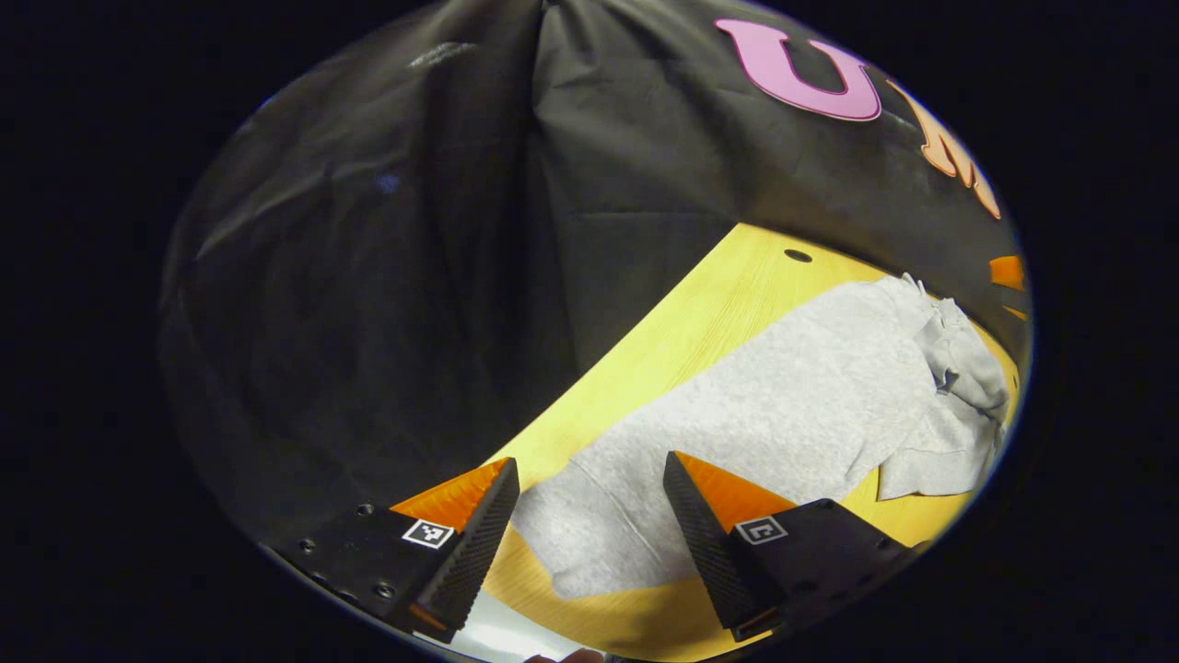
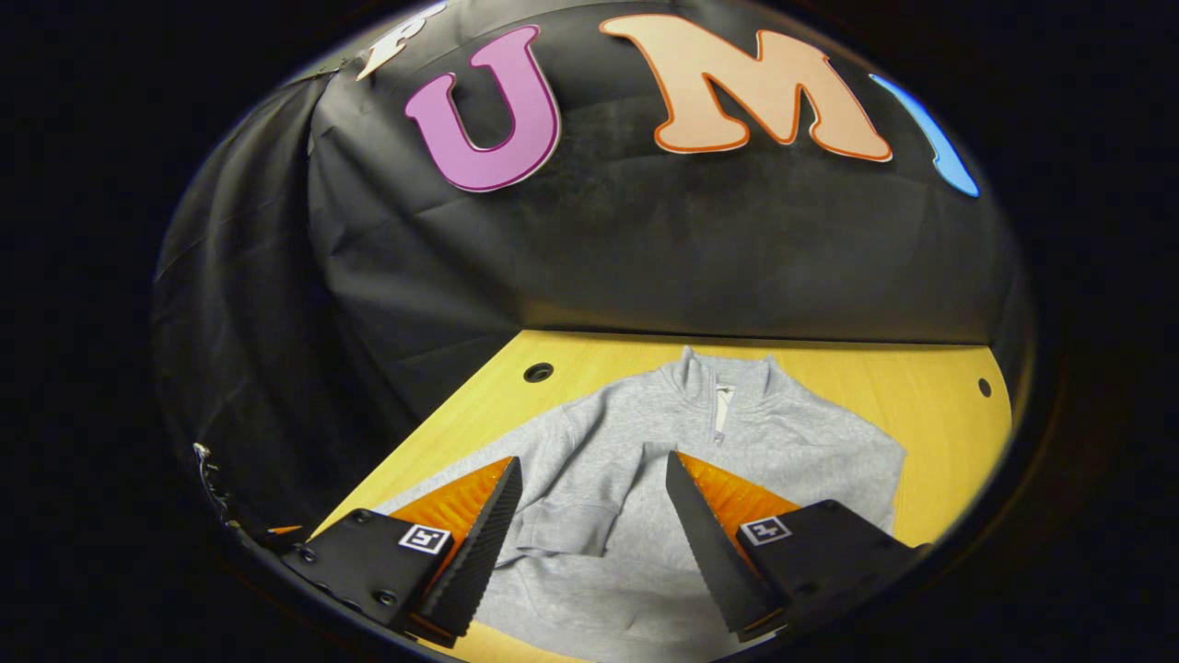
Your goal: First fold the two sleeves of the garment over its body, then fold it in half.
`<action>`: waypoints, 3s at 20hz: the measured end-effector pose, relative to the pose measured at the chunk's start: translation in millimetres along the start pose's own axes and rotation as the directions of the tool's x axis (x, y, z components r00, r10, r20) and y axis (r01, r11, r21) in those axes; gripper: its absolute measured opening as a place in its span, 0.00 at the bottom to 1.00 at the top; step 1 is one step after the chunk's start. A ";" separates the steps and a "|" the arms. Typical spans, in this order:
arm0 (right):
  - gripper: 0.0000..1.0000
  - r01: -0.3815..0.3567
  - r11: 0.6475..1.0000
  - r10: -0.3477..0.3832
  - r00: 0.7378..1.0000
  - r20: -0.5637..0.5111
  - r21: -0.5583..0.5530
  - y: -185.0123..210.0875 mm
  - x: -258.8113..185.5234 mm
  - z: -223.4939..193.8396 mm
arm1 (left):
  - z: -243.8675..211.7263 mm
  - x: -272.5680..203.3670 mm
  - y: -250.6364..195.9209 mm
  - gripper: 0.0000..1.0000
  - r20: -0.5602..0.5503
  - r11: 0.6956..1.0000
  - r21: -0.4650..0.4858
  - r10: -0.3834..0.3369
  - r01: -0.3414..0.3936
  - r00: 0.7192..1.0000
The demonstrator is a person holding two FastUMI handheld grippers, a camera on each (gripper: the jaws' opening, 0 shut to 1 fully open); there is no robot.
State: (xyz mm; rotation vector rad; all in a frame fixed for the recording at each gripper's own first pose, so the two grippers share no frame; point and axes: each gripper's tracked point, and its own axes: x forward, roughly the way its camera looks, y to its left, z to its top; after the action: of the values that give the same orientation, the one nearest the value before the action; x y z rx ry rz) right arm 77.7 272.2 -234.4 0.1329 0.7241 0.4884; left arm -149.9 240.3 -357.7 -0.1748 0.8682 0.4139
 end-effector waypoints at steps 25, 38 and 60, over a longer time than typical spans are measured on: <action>0.98 0.053 0.998 -0.052 0.997 0.051 -0.015 -65.9 -72.2 -5.7 | 8.6 4.7 -51.4 0.00 -0.070 0.997 0.052 -0.055 0.059 0.996; 0.94 0.128 0.992 -0.128 0.989 0.075 0.009 -125.9 -126.2 -14.2 | 129.2 -4.6 -112.7 0.00 0.096 0.990 0.050 -0.139 0.135 0.986; 0.98 0.277 0.956 -0.284 0.957 0.064 0.096 -226.8 -212.9 -53.2 | 236.0 -57.9 -390.7 0.00 0.222 0.850 0.312 -0.500 0.424 0.837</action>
State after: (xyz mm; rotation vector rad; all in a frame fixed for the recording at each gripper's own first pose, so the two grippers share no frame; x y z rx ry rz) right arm -7.8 -30.6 -209.6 0.1267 0.6760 0.1787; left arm 147.4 -56.2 -169.4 -0.0815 0.5463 -0.1334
